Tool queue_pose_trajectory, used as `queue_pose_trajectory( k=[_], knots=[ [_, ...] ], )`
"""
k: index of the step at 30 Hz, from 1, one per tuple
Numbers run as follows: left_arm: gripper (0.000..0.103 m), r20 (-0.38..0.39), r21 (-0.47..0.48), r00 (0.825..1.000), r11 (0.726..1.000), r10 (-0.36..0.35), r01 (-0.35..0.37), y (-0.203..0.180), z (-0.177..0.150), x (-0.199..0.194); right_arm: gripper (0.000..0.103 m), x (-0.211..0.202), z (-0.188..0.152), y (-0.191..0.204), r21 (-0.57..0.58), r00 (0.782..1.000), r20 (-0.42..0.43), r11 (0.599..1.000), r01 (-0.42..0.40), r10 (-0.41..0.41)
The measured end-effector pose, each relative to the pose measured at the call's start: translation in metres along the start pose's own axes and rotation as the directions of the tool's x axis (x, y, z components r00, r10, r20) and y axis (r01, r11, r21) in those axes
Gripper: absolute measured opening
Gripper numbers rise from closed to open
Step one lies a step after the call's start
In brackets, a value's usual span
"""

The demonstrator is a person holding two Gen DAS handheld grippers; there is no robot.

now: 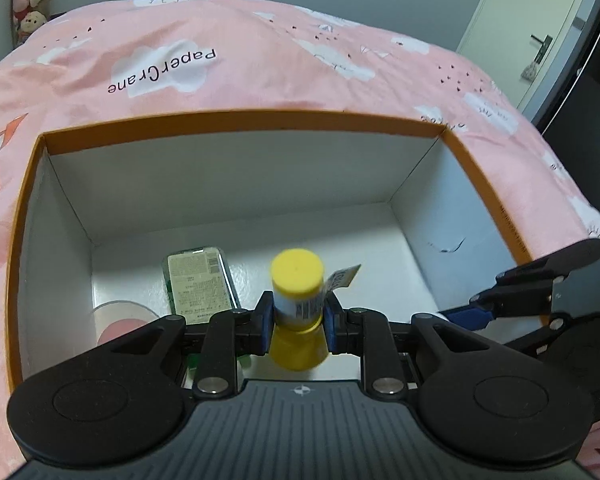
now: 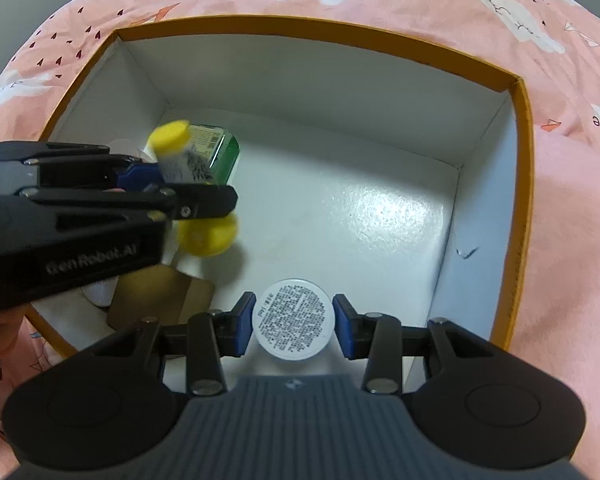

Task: Organize rigid objects
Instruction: 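Carry the yellow bottle and white jar over the orange box with both tools, then release the yellow bottle with left tool while right tool releases the white jar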

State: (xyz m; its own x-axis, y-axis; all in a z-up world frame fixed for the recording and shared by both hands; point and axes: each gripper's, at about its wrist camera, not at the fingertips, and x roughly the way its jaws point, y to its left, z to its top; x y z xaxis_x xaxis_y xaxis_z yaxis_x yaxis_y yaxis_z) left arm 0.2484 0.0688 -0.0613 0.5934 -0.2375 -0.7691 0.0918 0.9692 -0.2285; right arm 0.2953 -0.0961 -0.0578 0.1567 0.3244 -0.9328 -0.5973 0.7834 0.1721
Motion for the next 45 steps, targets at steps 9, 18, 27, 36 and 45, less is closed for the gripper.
queue_pose_trajectory(
  k=[9,18,27,36,45],
  knots=[
    [0.028,-0.129,0.037,0.985,0.994,0.11,-0.106,-0.005,0.001,0.012,0.041,0.013,0.004,0.002,-0.009,1.0,-0.012,1.0,-0.017,0.017],
    [0.038,-0.211,0.037,0.972,0.994,0.106,-0.101,-0.004,-0.003,0.013,0.041,0.018,0.004,0.016,-0.035,1.0,-0.026,0.999,-0.012,0.011],
    [0.065,-0.083,-0.123,0.996,0.992,-0.024,0.013,0.015,-0.005,-0.036,0.041,0.02,0.003,0.018,-0.007,0.997,-0.056,0.998,-0.056,0.056],
    [0.04,0.001,-0.154,1.0,0.988,-0.004,0.005,0.018,-0.03,-0.074,0.041,0.032,0.0,0.025,0.039,0.991,-0.109,0.996,-0.075,0.079],
    [0.031,-0.008,-0.118,0.999,0.992,0.039,-0.04,0.015,-0.052,-0.072,0.042,0.036,0.0,0.026,0.067,0.987,-0.134,0.995,-0.08,0.089]
  ],
)
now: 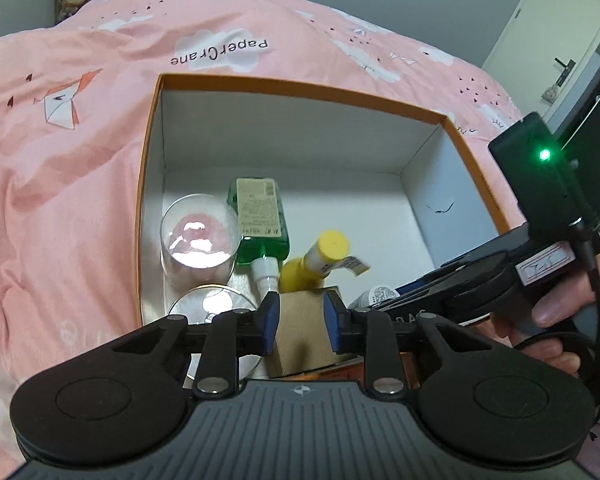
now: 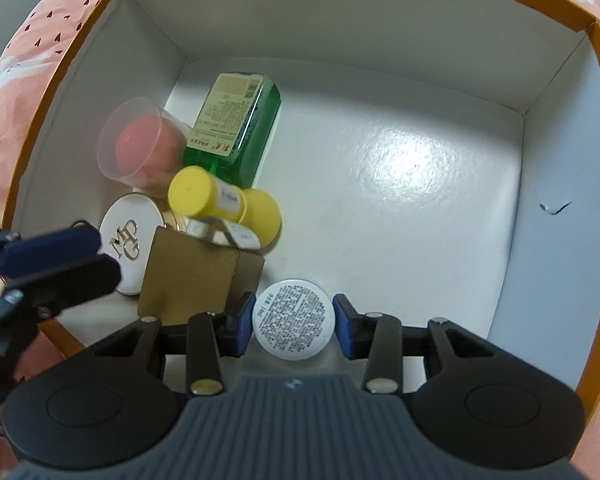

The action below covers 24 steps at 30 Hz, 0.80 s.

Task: Organize rigid objects
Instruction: 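Release the yellow bottle with left tool while right tool releases the white jar, then lift both tools out of the box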

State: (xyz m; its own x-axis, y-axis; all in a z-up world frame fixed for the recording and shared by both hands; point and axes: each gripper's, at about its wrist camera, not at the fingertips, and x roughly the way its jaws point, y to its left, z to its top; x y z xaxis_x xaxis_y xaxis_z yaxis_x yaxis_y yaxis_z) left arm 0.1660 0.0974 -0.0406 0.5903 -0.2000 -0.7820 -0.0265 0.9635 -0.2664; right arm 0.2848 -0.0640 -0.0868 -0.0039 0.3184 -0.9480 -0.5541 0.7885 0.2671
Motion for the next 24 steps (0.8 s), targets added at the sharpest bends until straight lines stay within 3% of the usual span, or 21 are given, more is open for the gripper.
queue_pose_trajectory(
  k=[17,24],
  knots=[
    [0.031,0.024,-0.016,1.0,1.0,0.002,-0.002,-0.003,-0.009,-0.007,0.051,0.003,0.003,0.003,0.031,1.0,-0.016,1.0,0.0,0.001],
    [0.031,0.097,0.007,0.995,1.0,0.004,-0.005,-0.016,-0.01,-0.023,0.051,-0.026,-0.006,0.016,-0.002,0.993,0.093,0.997,0.079,-0.078]
  ],
)
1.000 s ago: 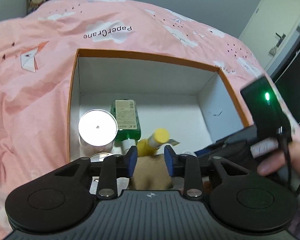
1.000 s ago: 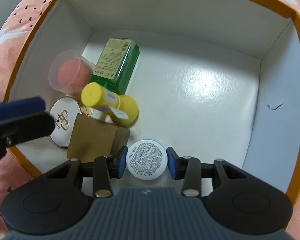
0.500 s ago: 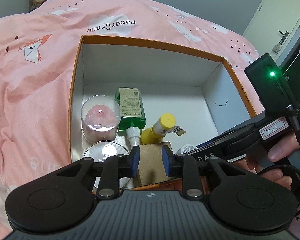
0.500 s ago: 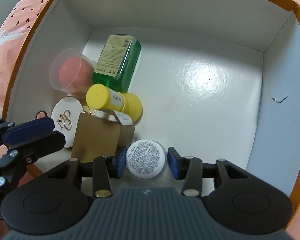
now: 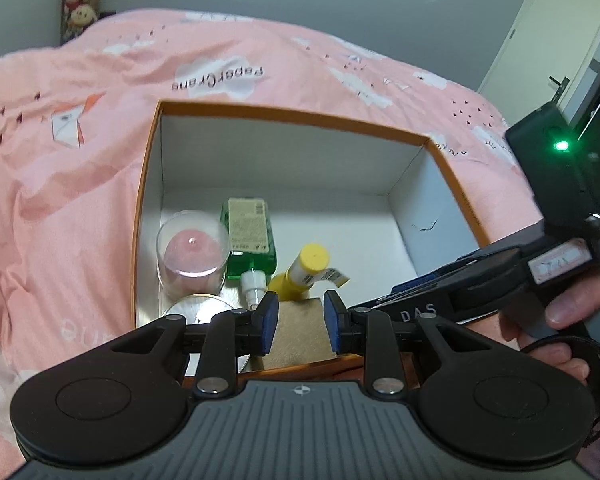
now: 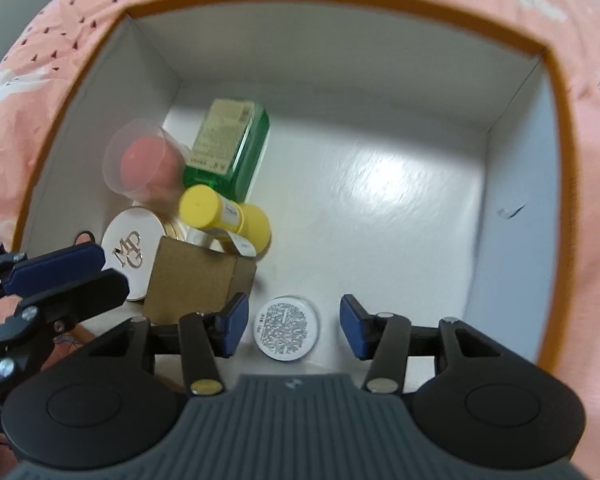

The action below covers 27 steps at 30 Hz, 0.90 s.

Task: Organize rigid objects
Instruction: 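Lift both tools out of the box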

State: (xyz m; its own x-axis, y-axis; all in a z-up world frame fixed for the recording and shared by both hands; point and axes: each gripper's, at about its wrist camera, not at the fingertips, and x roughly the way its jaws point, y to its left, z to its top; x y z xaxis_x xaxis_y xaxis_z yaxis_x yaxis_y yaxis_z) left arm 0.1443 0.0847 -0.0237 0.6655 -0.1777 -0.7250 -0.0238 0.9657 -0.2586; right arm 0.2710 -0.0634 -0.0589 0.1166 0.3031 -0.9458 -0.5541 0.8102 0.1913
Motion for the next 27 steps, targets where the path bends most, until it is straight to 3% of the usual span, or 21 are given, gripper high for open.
queue_pose_trajectory(
  k=[4,8,13,19,24,27],
  knots=[
    [0.032,0.043,0.038,0.999,0.999,0.017,-0.019,-0.015,0.002,-0.018,0.052,-0.028,-0.013,0.003,-0.011,0.993,0.109,0.999,0.036,-0.035],
    [0.037,0.088,0.083,0.996,0.997,-0.001,-0.006,-0.031,0.003,-0.035,0.052,-0.057,-0.028,-0.007,0.046,0.982,0.19,0.999,0.007,-0.016],
    [0.037,0.135,0.158,0.991,0.987,-0.02,-0.001,-0.05,-0.004,-0.051,0.053,-0.088,-0.056,-0.007,0.058,0.953,0.304,0.998,-0.004,-0.014],
    [0.046,0.165,0.236,0.986,0.972,-0.023,-0.017,-0.067,-0.025,-0.061,0.054,-0.107,-0.094,-0.003,0.081,0.916,0.397,0.996,0.024,-0.054],
    [0.049,0.123,0.242,0.992,0.97,-0.024,-0.007,-0.067,-0.038,-0.058,0.054,-0.11,-0.129,-0.001,0.108,0.884,0.451,0.991,0.082,-0.122],
    [0.049,0.076,0.242,0.997,0.97,-0.012,-0.006,-0.066,-0.046,-0.051,0.055,-0.106,-0.144,-0.003,0.137,0.881,0.449,0.986,0.097,-0.149]
  ],
)
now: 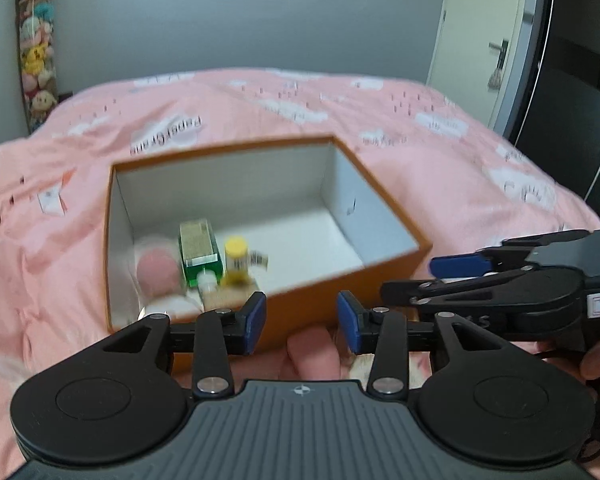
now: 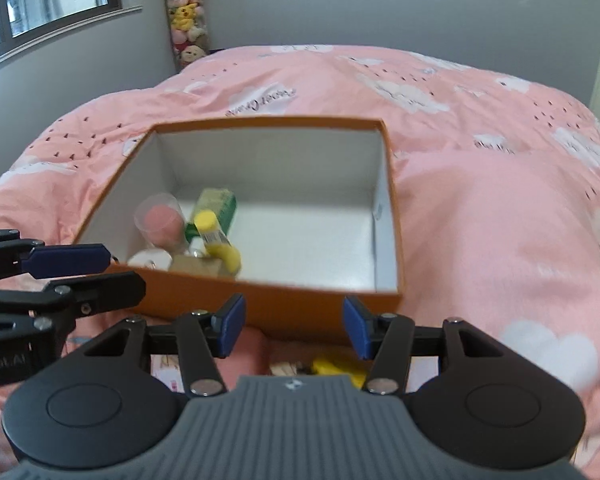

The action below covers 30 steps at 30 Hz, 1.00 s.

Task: Organize rigid objects
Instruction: 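Lower left tool to the IMINT tin while right tool reaches the white carton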

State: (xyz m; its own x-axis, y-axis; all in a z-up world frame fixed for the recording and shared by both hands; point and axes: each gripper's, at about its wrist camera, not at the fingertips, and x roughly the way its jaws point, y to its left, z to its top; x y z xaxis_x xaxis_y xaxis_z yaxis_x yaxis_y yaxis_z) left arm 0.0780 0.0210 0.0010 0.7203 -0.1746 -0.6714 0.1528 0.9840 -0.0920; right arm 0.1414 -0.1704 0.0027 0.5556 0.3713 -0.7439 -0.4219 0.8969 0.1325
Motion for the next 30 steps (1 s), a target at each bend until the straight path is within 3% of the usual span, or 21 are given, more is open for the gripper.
queue_pose_trajectory(
  k=[4,7,10,16,21,24,30],
  knots=[
    [0.05,-0.098,-0.009,0.994,0.999,-0.038,0.037,0.002,-0.012,0.01,0.055,0.004,-0.018,-0.007,0.043,0.998,-0.056,0.999,0.024,-0.021],
    [0.063,-0.197,-0.047,0.976,0.995,-0.096,0.089,0.007,-0.02,0.022,0.057,0.008,-0.029,-0.011,0.091,0.992,-0.12,0.995,0.043,-0.032],
    [0.065,-0.265,-0.068,0.959,0.994,-0.103,0.088,0.011,-0.03,0.032,0.057,0.015,-0.037,-0.012,0.094,0.981,-0.182,0.992,0.085,-0.067],
    [0.068,-0.337,-0.146,0.934,0.986,-0.12,0.073,0.022,-0.048,0.049,0.057,0.021,-0.055,-0.013,0.114,0.968,-0.241,0.989,0.094,-0.064],
    [0.07,-0.345,-0.159,0.931,0.985,-0.121,0.069,0.024,-0.053,0.055,0.057,0.031,-0.061,-0.018,0.147,0.96,-0.276,0.985,0.089,-0.045],
    [0.072,-0.359,-0.179,0.93,0.984,-0.079,0.014,0.027,-0.055,0.061,0.057,0.033,-0.061,-0.02,0.156,0.96,-0.28,0.985,0.066,-0.02],
    [0.075,-0.381,-0.326,0.921,0.944,-0.086,-0.047,0.05,-0.06,0.074,0.058,0.045,-0.055,-0.019,0.175,0.96,-0.278,0.984,0.017,0.032]
  ],
)
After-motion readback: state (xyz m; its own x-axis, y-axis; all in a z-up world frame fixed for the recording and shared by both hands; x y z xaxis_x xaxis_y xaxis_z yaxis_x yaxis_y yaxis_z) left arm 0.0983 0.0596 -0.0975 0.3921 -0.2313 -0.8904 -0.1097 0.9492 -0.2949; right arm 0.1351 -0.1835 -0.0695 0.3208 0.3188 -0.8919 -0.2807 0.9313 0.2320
